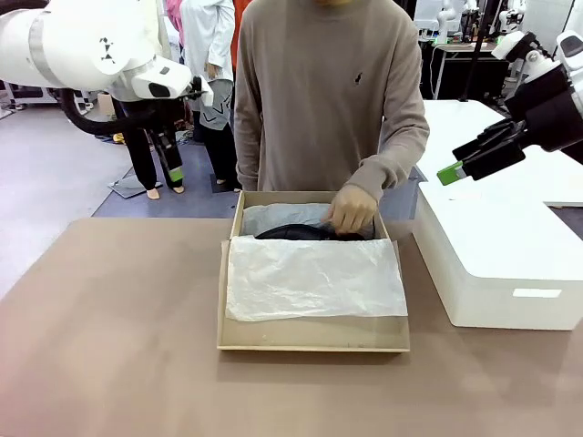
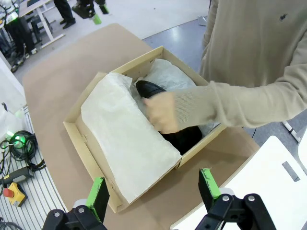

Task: Pack the shoes into the box.
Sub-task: Close the Shoes Box.

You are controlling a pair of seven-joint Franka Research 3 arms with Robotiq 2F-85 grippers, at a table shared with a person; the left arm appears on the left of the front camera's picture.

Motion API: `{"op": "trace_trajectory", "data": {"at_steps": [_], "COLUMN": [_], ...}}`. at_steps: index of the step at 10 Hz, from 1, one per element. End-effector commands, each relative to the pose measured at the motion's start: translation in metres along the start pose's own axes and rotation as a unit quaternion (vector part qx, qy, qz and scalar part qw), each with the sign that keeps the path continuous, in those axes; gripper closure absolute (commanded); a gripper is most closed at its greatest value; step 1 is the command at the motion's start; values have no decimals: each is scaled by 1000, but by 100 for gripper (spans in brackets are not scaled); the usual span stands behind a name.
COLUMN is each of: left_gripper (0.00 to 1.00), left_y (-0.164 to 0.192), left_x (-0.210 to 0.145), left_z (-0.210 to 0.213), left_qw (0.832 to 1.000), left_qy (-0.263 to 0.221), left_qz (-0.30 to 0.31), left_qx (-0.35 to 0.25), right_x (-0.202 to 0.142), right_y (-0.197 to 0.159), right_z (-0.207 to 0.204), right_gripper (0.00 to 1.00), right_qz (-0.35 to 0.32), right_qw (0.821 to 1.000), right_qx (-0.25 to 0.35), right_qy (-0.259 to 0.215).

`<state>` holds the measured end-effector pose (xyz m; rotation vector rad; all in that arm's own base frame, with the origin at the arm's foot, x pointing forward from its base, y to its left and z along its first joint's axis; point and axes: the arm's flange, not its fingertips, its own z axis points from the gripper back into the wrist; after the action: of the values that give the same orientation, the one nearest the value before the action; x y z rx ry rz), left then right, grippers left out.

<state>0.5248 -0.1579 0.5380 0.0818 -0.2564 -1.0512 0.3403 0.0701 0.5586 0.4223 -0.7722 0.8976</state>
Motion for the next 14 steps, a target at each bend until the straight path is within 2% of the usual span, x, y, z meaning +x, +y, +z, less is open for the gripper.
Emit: {"op": "trace_trajectory", "data": {"at_steps": [1, 5, 8, 10, 11, 14], "left_gripper": [100, 100, 100, 100, 100, 100], "left_y": [2, -1, -4, -3, -9, -9], "left_x": [-3, 14, 23, 25, 27, 27], "left_z": [3, 7, 10, 10, 10, 10], "left_qw": [997, 990, 987, 985, 989, 989], "left_qy": [59, 85, 27, -11, 35, 35], "left_qz": [-51, -110, -146, -147, -137, -137], "left_qx": [-20, -36, -53, -89, -50, -50], "right_x": [0, 0, 0, 0, 0, 0], "right_y": [-1, -1, -1, -1, -1, -1], "right_z": [0, 0, 0, 0, 0, 0], "right_gripper": [0, 0, 0, 0, 0, 0], "right_qz": [-1, -1, -1, -1, -1, -1], "right_qw": [1000, 1000, 1000, 1000, 1000, 1000], "right_qx": [0, 0, 0, 0, 0, 0], "right_qy": [-2, -2, -2, -2, -2, -2]}}
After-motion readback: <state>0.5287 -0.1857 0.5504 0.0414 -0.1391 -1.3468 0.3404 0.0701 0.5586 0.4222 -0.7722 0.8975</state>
